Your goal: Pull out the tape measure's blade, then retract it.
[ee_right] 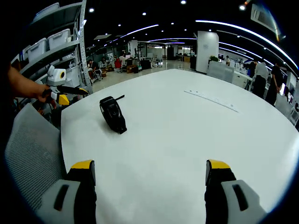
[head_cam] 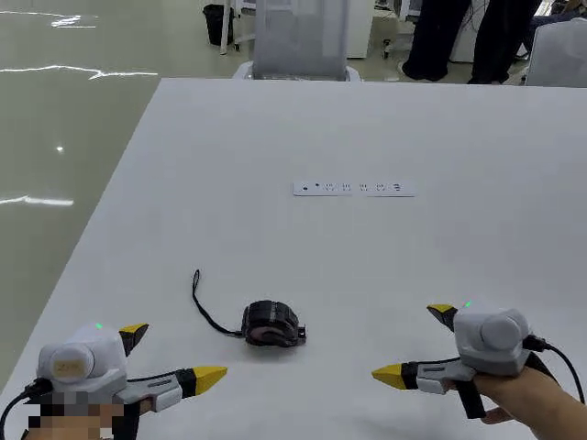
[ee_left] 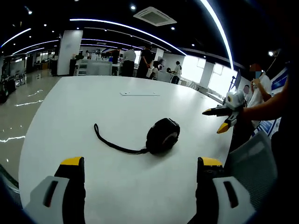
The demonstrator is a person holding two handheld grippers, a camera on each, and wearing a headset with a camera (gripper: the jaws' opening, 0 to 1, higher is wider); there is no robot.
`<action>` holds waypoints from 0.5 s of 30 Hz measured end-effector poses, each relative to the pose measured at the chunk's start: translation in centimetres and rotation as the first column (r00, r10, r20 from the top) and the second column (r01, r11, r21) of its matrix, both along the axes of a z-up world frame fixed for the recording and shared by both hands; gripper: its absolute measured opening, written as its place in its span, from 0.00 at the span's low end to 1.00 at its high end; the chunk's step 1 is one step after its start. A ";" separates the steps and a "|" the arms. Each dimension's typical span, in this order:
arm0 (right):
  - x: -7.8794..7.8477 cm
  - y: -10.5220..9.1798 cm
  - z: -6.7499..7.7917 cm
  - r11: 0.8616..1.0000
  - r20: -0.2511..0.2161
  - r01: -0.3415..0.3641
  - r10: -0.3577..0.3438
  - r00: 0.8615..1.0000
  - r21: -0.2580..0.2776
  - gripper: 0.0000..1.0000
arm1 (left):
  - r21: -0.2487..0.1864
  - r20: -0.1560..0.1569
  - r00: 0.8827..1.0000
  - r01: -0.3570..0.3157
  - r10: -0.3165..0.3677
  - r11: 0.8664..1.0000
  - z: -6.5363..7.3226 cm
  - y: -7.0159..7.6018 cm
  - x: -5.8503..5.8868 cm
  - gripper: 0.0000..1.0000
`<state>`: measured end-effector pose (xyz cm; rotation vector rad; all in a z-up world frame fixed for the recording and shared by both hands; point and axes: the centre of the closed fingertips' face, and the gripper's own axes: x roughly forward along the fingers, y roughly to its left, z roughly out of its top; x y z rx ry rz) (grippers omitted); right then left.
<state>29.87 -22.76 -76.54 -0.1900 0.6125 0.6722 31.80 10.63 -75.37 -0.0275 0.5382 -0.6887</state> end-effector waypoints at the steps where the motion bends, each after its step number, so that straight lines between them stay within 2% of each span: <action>1: -0.3 -0.4 0.0 1.000 0.000 0.008 -0.008 1.000 -0.001 1.00 | 0.000 0.006 1.000 -0.002 0.002 1.000 0.0 0.3 -0.1 0.99; 2: -0.8 -1.0 0.0 1.000 -0.005 0.019 -0.019 1.000 -0.004 1.00 | 0.007 0.043 0.999 -0.010 0.010 1.000 0.5 0.7 0.1 0.99; 3: -1.1 -1.3 0.0 1.000 -0.004 0.023 -0.023 1.000 -0.008 1.00 | 0.007 0.054 0.998 -0.011 0.011 1.000 0.6 0.9 0.2 0.99; 7: -2.3 -2.8 0.3 0.998 0.016 0.044 -0.043 0.999 -0.036 1.00 | 0.021 0.027 0.999 -0.021 0.021 1.000 0.6 1.6 -0.1 0.99; 9: -2.5 -3.3 0.4 0.998 0.021 0.057 -0.057 0.998 -0.032 1.00 | 0.035 0.028 1.000 -0.013 0.012 0.999 0.7 1.7 -0.5 0.99; 11: -2.7 -3.9 0.5 0.996 0.014 0.083 -0.083 0.996 -0.014 1.00 | 0.020 0.026 1.000 -0.010 0.009 1.000 1.1 1.7 -0.8 0.99; 13: -2.9 -4.6 0.9 0.994 0.031 0.112 -0.112 0.993 -0.012 1.00 | 0.009 0.019 1.000 -0.023 0.023 1.000 1.4 2.1 -0.9 0.99; 15: -3.2 -5.2 1.3 0.990 0.037 0.142 -0.142 0.989 0.009 1.00 | -0.056 0.008 0.997 -0.071 0.071 0.996 2.2 2.5 -0.7 0.99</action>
